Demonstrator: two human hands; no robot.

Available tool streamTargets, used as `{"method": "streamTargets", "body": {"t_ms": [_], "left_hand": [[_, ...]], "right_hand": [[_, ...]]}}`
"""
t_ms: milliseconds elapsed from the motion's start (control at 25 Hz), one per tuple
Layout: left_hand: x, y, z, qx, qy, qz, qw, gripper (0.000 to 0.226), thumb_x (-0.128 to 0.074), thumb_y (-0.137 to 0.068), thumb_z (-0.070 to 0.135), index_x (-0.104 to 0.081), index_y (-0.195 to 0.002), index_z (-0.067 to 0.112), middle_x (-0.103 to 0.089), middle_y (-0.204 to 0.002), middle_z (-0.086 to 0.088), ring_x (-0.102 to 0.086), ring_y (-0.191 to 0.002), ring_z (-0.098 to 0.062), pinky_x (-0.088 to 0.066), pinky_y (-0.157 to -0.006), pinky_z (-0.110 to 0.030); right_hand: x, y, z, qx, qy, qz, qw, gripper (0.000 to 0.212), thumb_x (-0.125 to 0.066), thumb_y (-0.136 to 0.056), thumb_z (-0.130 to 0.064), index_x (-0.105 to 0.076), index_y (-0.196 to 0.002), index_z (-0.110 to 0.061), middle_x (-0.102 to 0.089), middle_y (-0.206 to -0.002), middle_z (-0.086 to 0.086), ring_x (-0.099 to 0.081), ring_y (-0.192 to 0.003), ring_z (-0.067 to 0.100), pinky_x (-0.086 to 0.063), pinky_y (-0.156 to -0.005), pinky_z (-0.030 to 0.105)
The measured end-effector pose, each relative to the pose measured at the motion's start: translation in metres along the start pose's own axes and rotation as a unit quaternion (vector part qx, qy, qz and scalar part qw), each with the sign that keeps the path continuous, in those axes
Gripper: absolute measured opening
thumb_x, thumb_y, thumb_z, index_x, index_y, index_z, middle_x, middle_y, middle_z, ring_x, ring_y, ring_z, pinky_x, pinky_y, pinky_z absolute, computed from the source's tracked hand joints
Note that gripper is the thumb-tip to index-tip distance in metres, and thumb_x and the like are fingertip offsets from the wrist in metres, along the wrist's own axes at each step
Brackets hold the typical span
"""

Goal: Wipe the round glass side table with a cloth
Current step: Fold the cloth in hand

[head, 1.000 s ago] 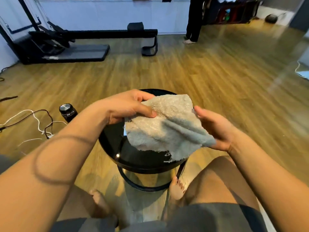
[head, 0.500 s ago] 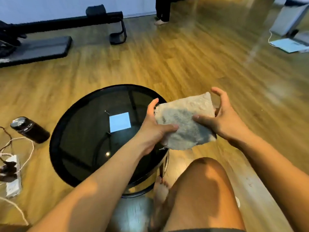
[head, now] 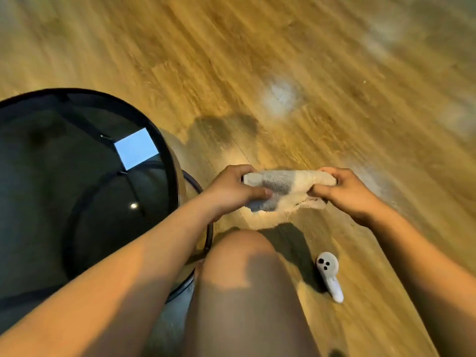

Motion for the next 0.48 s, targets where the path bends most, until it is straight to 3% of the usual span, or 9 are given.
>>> {"method": "streamTargets", "body": {"t_ms": [80,120,200,240,280,360,480], "left_hand": [[-0.007,-0.017,-0.034,0.081,0.088,0.042,0.992,0.026,-0.076,-0.084,0.010,-0.064,-0.106,0.012,-0.073,-0.104,-0.013,-0.071,-0.084,-0.025,-0.059,-0.073,-0.036],[-0.009,-0.023,-0.052,0.121,0.071,0.063,0.988,0.037,-0.074,-0.086,0.010,-0.059,-0.120,0.010,-0.070,-0.113,-0.014,-0.070,-0.091,-0.027,-0.058,-0.078,-0.038],[-0.010,-0.029,-0.082,0.184,-0.028,0.071,0.980,0.060,-0.070,-0.088,0.016,-0.043,-0.141,0.011,-0.062,-0.128,-0.013,-0.064,-0.108,-0.031,-0.052,-0.087,-0.037],[-0.009,-0.030,-0.092,0.203,-0.061,0.070,0.975,0.066,-0.068,-0.089,0.020,-0.037,-0.146,0.012,-0.058,-0.134,-0.013,-0.060,-0.114,-0.032,-0.050,-0.089,-0.036],[-0.009,-0.028,-0.095,0.206,-0.069,0.066,0.974,0.069,-0.067,-0.090,0.023,-0.033,-0.149,0.012,-0.053,-0.140,-0.013,-0.057,-0.119,-0.032,-0.047,-0.092,-0.035],[-0.011,-0.023,-0.086,0.183,-0.042,0.058,0.980,0.067,-0.065,-0.092,0.030,-0.034,-0.149,0.014,-0.049,-0.145,-0.011,-0.054,-0.125,-0.030,-0.044,-0.095,-0.033],[0.002,-0.003,-0.041,0.087,0.059,0.047,0.993,0.041,-0.062,-0.095,0.031,-0.053,-0.134,0.019,-0.064,-0.125,-0.004,-0.064,-0.113,-0.024,-0.048,-0.094,-0.035]], "right_hand": [[-0.005,-0.014,0.045,-0.062,-0.106,0.017,0.992,0.024,-0.075,-0.080,-0.006,-0.066,-0.101,-0.016,-0.071,-0.085,-0.001,-0.067,-0.068,0.010,-0.052,-0.051,0.023],[-0.012,-0.021,0.067,-0.089,-0.131,0.021,0.987,0.033,-0.075,-0.082,-0.010,-0.063,-0.112,-0.015,-0.071,-0.093,0.001,-0.069,-0.068,0.007,-0.053,-0.051,0.022],[-0.033,-0.029,0.105,-0.160,-0.092,-0.015,0.983,0.061,-0.072,-0.087,-0.025,-0.044,-0.141,-0.015,-0.063,-0.121,0.005,-0.070,-0.084,0.014,-0.055,-0.060,0.027],[-0.039,-0.027,0.125,-0.205,-0.013,-0.028,0.978,0.075,-0.068,-0.090,-0.035,-0.028,-0.151,-0.016,-0.055,-0.133,0.006,-0.067,-0.100,0.023,-0.054,-0.071,0.032],[-0.040,-0.023,0.143,-0.238,0.076,-0.029,0.968,0.082,-0.063,-0.093,-0.042,-0.017,-0.155,-0.015,-0.048,-0.144,0.011,-0.060,-0.115,0.032,-0.050,-0.081,0.035],[-0.040,-0.018,0.158,-0.237,0.196,0.002,0.952,0.084,-0.057,-0.095,-0.047,-0.012,-0.156,-0.012,-0.045,-0.150,0.017,-0.049,-0.130,0.037,-0.043,-0.090,0.034],[-0.044,-0.018,0.123,-0.175,0.175,0.024,0.969,0.075,-0.062,-0.092,-0.044,-0.027,-0.153,-0.018,-0.046,-0.150,0.014,-0.052,-0.128,0.033,-0.043,-0.096,0.035]]}}
Point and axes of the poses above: each hand's wrist, its own y-axis away from the middle knuckle, its own x-axis out of the back of the hand, z = x × y, the point moved 8 cm from there along -y, towards the middle knuckle
